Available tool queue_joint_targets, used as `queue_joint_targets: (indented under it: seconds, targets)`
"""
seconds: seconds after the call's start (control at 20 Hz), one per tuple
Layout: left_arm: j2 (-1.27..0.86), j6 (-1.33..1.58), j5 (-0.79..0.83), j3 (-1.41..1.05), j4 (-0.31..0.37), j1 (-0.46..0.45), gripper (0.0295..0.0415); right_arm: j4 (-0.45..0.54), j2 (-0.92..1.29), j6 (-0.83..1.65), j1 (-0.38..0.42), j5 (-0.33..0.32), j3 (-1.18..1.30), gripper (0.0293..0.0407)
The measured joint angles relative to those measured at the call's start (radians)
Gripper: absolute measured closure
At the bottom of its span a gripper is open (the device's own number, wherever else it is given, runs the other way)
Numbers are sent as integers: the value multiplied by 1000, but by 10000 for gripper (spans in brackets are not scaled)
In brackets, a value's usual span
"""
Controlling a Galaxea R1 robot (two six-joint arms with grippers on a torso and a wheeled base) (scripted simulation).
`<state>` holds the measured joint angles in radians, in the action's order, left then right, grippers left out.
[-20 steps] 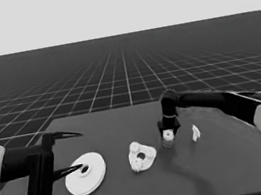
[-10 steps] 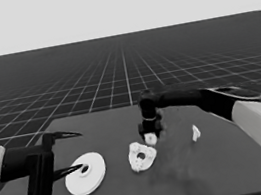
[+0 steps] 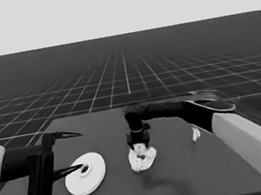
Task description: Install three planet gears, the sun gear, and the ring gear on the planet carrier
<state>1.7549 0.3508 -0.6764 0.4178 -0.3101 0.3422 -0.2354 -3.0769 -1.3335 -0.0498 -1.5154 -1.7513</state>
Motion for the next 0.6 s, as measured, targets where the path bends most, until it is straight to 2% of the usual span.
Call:
queue_joint_targets:
  seconds: [0.15,0.6]
  targets:
    - [0,0,0,0,0,0,326,-31,-7,15,-34,13,-26,387]
    - [0,0,0,0,0,0,326,-38,-8,-10,-55,16,-34,388]
